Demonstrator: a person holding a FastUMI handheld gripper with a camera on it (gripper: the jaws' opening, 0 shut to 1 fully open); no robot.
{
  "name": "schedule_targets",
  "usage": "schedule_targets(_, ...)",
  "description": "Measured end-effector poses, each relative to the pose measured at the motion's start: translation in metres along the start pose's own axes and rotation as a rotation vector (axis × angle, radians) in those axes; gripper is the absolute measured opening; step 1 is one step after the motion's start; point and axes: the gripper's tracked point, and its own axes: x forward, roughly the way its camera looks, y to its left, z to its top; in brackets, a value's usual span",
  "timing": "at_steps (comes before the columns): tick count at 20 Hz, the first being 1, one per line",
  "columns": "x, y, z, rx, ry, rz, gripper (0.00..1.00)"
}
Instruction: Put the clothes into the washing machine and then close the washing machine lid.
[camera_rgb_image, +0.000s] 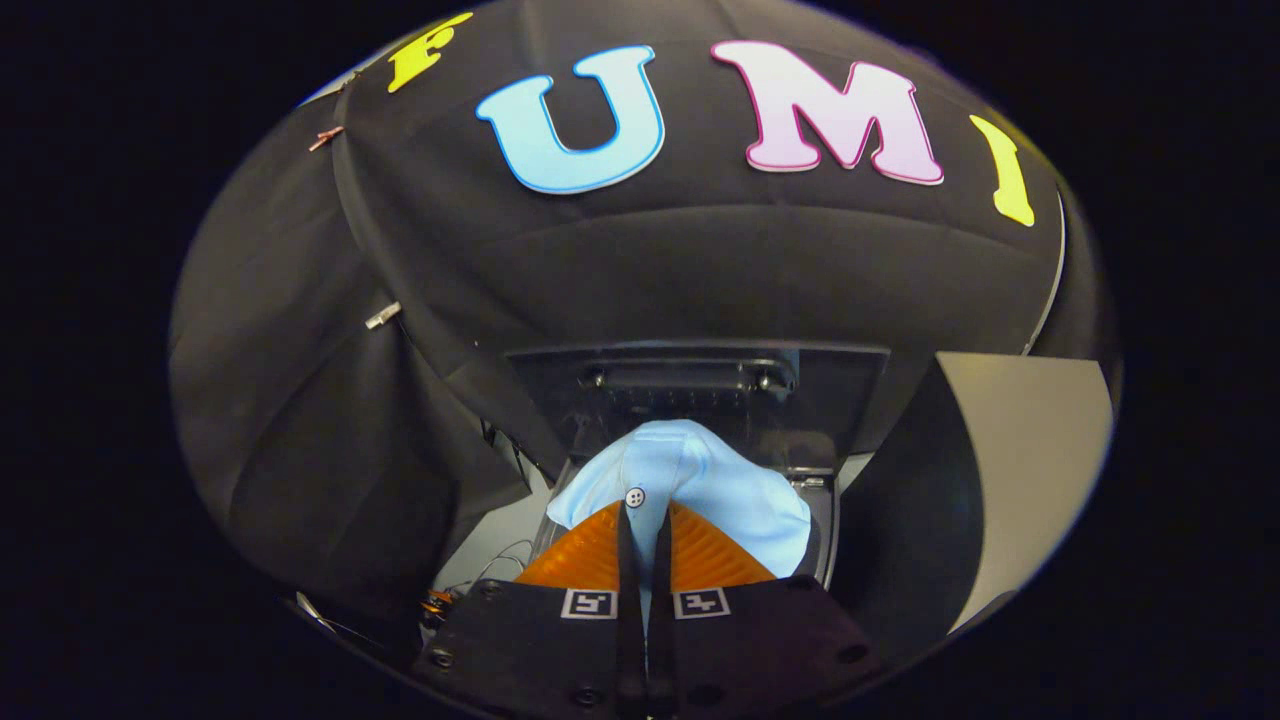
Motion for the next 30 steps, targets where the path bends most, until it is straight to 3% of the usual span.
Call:
schedule_targets(7, 0.047, -0.013, -0.045, 0.032, 0.13, -0.042, 0.09)
schedule_targets(14, 0.05, -0.044, -0.059, 0.037, 0.183, -0.136, 0.99)
schedule_targets(22, 0.036, -0.043, -0.047, 0.048, 0.139, -0.117, 1.0)
schedule_targets(30, 0.014, -0.027, 0.0, 0.016, 0.032, -0.097, 1.0)
